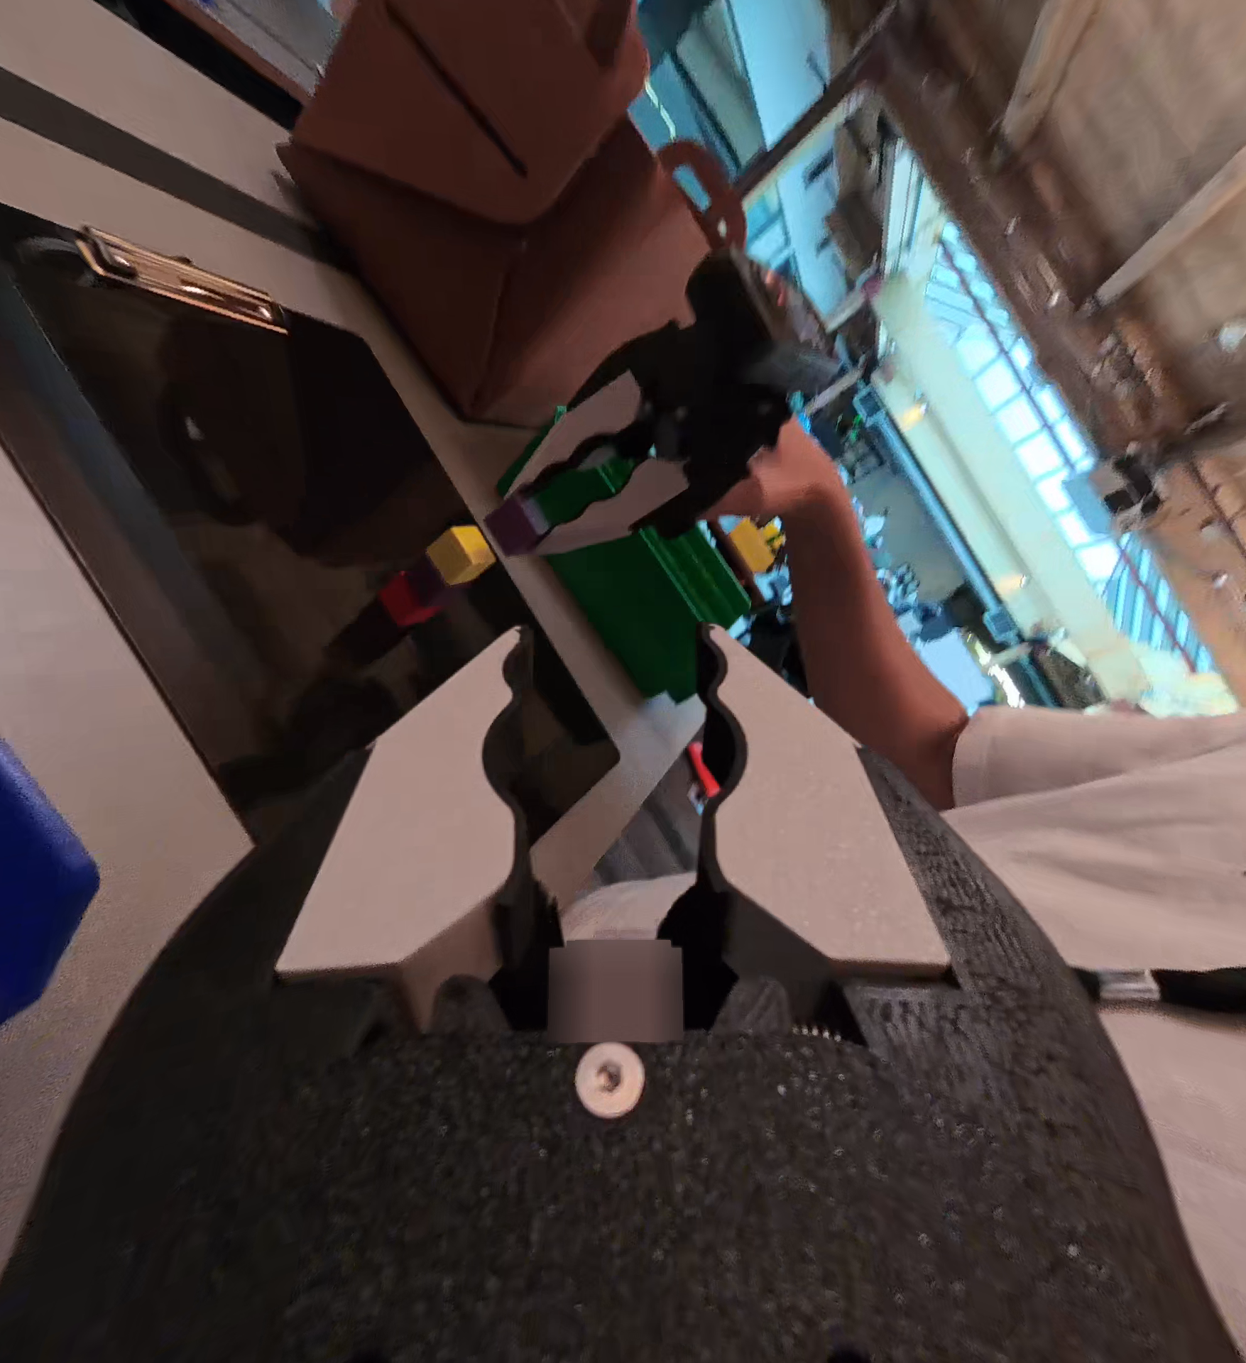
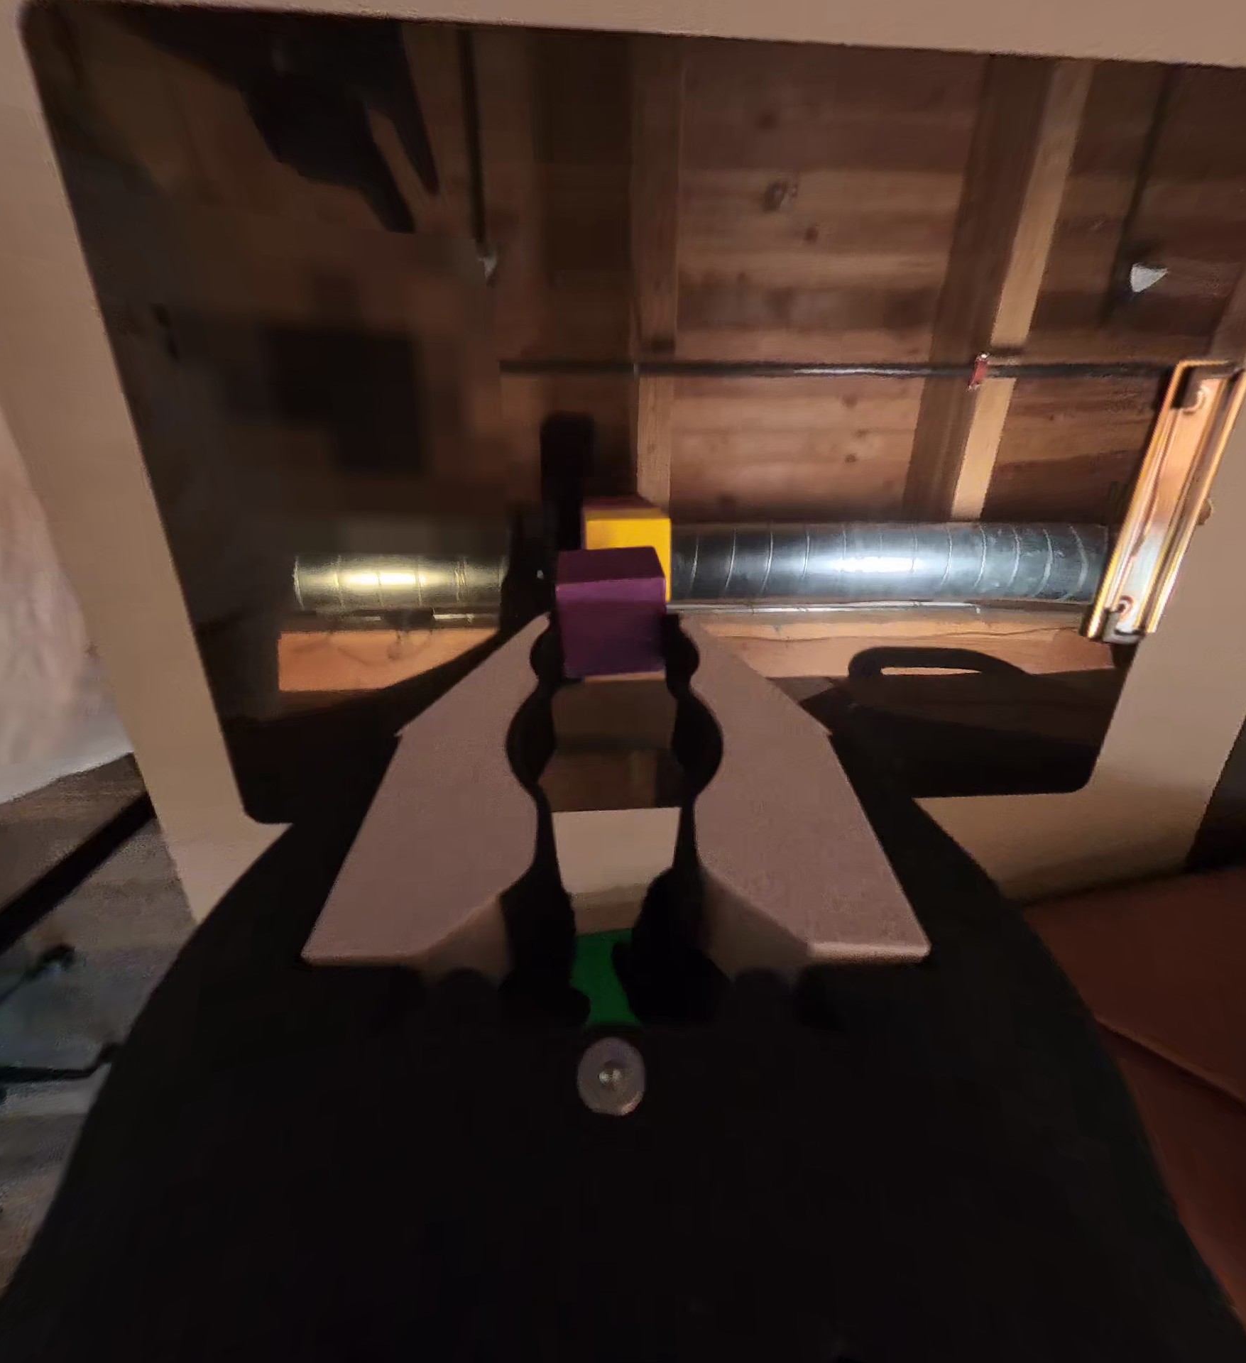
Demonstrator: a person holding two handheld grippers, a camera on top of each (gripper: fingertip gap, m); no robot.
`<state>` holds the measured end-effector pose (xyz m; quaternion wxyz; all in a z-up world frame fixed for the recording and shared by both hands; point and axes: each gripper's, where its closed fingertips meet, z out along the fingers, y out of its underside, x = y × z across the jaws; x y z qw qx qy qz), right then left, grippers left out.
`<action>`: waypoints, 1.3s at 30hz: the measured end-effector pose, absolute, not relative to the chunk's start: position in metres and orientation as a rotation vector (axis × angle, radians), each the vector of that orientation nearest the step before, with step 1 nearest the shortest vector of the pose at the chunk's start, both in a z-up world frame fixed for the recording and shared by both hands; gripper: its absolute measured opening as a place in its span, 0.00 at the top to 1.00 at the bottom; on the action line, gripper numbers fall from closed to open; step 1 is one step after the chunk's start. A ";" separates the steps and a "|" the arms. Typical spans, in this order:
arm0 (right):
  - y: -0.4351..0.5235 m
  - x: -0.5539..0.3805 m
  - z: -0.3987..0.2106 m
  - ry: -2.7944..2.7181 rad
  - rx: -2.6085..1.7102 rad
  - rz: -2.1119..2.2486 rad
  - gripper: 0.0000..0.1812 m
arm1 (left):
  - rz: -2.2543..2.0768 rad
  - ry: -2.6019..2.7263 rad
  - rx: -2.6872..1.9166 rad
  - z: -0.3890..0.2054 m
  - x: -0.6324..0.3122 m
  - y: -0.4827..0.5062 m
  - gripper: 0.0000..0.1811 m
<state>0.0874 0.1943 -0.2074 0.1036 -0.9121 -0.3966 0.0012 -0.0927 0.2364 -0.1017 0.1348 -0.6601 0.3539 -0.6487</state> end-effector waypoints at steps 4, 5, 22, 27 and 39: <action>0.198 0.086 -0.219 -1.206 -2.738 -0.004 0.85 | -1.773 1.036 -1.922 -0.108 -0.100 0.244 0.75; 0.198 0.086 -0.220 -1.204 -2.745 -0.006 0.85 | -1.756 1.062 -1.930 -0.110 -0.101 0.242 0.75; 0.203 0.090 -0.222 -1.135 -2.762 -0.023 0.85 | -1.722 1.115 -1.950 -0.116 -0.102 0.243 0.75; 0.203 0.087 -0.221 -1.138 -2.756 -0.010 0.85 | -1.710 1.112 -1.958 -0.118 -0.104 0.245 0.75; 0.206 0.082 -0.220 -1.097 -2.734 0.007 0.74 | -1.696 1.140 -1.956 -0.118 -0.104 0.241 0.75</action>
